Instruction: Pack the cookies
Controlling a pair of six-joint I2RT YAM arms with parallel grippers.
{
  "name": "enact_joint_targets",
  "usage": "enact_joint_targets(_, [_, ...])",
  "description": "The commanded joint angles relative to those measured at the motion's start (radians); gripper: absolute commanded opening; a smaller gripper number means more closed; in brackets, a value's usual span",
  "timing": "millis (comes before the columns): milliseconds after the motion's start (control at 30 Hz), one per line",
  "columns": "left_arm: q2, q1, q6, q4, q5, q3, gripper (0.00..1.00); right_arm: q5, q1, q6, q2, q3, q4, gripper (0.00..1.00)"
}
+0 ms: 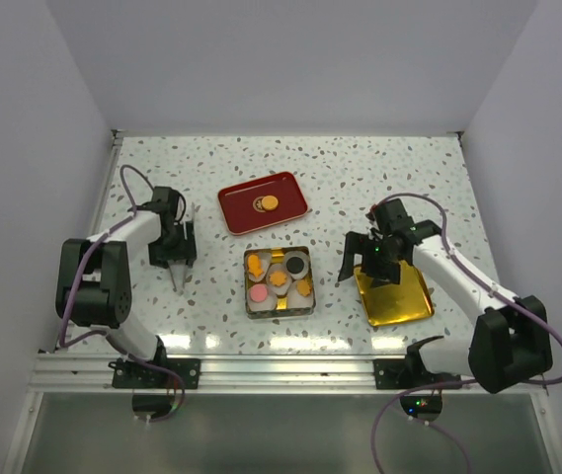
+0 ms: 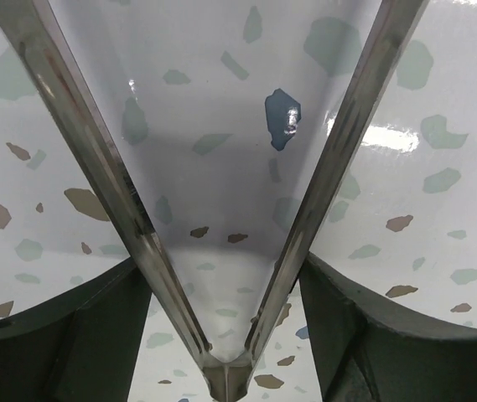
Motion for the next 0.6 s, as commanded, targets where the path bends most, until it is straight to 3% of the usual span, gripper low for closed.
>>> enact_joint_targets(0, [0.046,0.007,0.009,0.064,0.009,0.010,0.76,0.033,0.007,-0.046,0.042,-0.025,0.041,0.95])
enact_joint_targets(333, [0.027,0.008,-0.023,0.035,-0.035,0.061,0.88,0.058,0.010,-0.083,0.232,-0.054,0.127,0.74])
enact_joint_targets(467, [-0.006,0.017,-0.040,0.010,-0.060,0.082,0.92,0.061,0.022,-0.084,0.290,-0.049,0.143,0.61])
enact_joint_targets(567, [-0.047,0.024,-0.057,-0.025,-0.059,0.117,0.93,0.085,0.037,-0.083,0.322,-0.038,0.137,0.45])
